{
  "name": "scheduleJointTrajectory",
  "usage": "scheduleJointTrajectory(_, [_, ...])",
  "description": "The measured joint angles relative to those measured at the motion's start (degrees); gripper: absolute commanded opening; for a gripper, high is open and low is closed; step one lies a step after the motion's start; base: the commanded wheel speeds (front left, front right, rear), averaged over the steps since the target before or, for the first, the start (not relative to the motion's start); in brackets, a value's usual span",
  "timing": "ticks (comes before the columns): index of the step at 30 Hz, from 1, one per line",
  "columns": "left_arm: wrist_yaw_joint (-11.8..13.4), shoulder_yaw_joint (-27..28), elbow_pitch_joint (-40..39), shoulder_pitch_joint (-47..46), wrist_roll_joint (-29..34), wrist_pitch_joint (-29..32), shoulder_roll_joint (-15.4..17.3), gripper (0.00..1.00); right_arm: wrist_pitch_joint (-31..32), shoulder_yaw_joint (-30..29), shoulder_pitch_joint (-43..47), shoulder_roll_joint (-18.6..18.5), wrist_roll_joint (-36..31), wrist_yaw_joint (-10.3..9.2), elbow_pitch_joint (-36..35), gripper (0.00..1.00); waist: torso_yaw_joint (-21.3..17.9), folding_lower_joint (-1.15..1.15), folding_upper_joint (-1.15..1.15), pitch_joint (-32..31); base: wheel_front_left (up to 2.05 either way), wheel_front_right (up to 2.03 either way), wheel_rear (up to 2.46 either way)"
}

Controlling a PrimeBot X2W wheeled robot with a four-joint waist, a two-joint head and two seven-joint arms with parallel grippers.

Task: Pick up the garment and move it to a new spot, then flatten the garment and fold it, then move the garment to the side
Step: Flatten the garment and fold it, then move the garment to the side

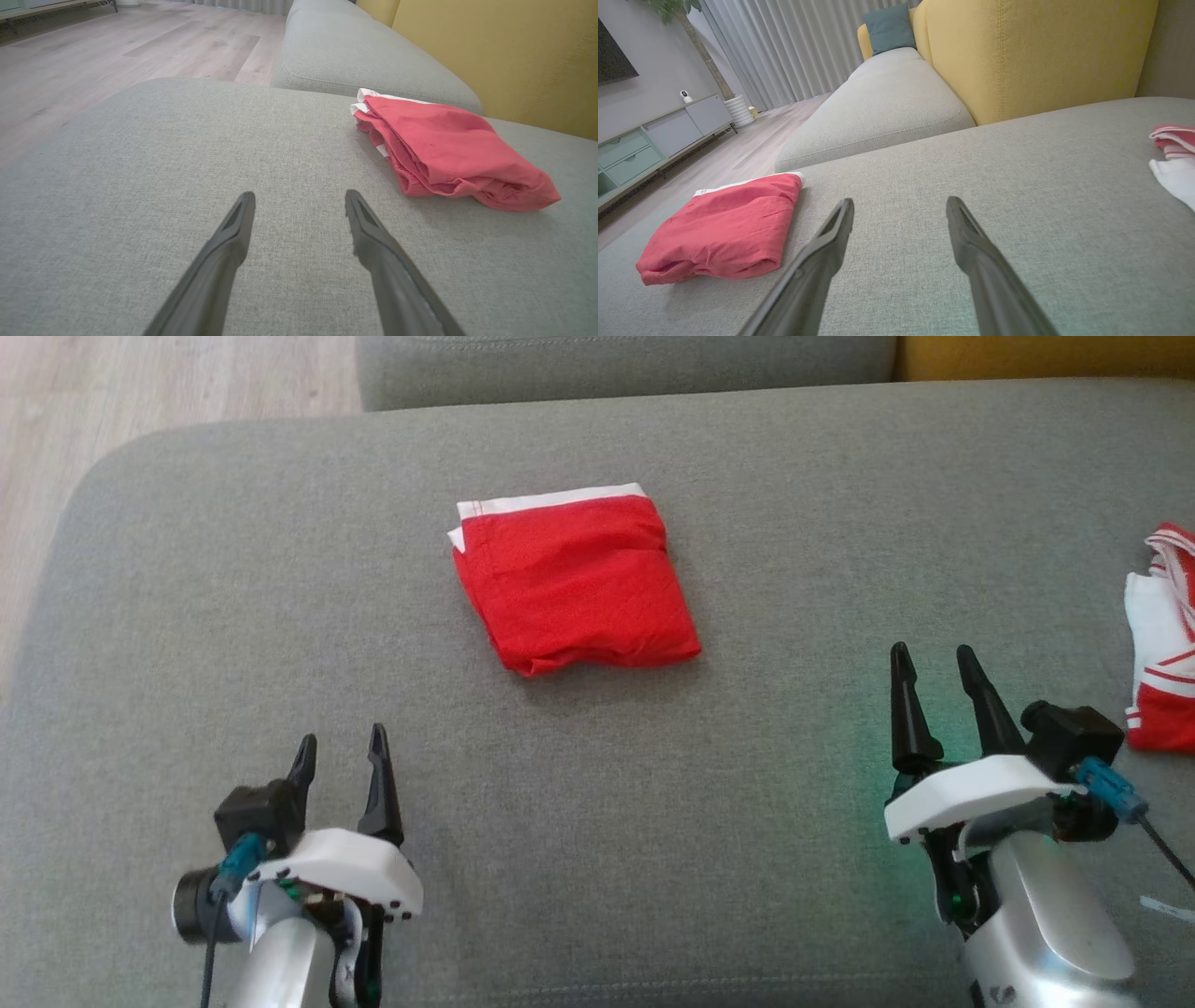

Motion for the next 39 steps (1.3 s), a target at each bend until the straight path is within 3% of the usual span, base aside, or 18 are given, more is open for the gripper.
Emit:
scheduleJointTrajectory(14, [0.01, -1.20, -1.31, 0.31, -0.20, 0.00, 0.00, 1.00, 0.00, 0.74, 0.34, 0.04, -0.43, 0.00, 0.45, 1.00, 0.83, 0.00, 0.00, 1.93, 0.00, 0.00, 0.00])
scheduleJointTrajectory(24, [0.12, -8.00, -2.22, -4.09, -3.04, 0.01, 0.03, 1.00, 0.00, 1.35, -12.37, 0.00, -8.03, 0.00, 7.57, 1.00, 9.64, 0.00, 0.00, 6.71, 0.00, 0.00, 0.00])
scheduleJointTrajectory(32, [1.05, -10.25, -3.86, -4.32, -5.12, 0.01, 0.02, 1.00, 0.70, -0.44, -20.06, -0.13, -11.83, 0.00, 17.57, 1.00, 16.98, 0.00, 0.00, 9.84, 0.00, 0.00, 0.00])
scheduleJointTrajectory(37, [1.19, -10.38, -4.56, -5.57, -5.12, 0.01, 0.02, 1.00, 2.74, -3.10, -23.05, -0.20, -15.27, 0.00, 22.98, 1.00, 19.38, 0.00, 0.00, 11.90, 0.00, 0.00, 0.00])
scheduleJointTrajectory(38, [1.27, -10.44, -4.75, -5.74, -5.12, 0.01, 0.01, 1.00, 2.87, -3.57, -23.36, -0.24, -15.74, 0.00, 23.59, 0.93, 19.62, 0.00, 0.00, 12.19, 0.00, 0.00, 0.00])
scheduleJointTrajectory(39, [1.30, -10.44, -4.89, -5.80, -5.12, 0.01, 0.01, 1.00, 2.78, -3.71, -23.77, -0.26, -15.71, 0.00, 23.92, 0.49, 19.77, 0.00, 0.00, 12.42, 0.00, 0.00, 0.00])
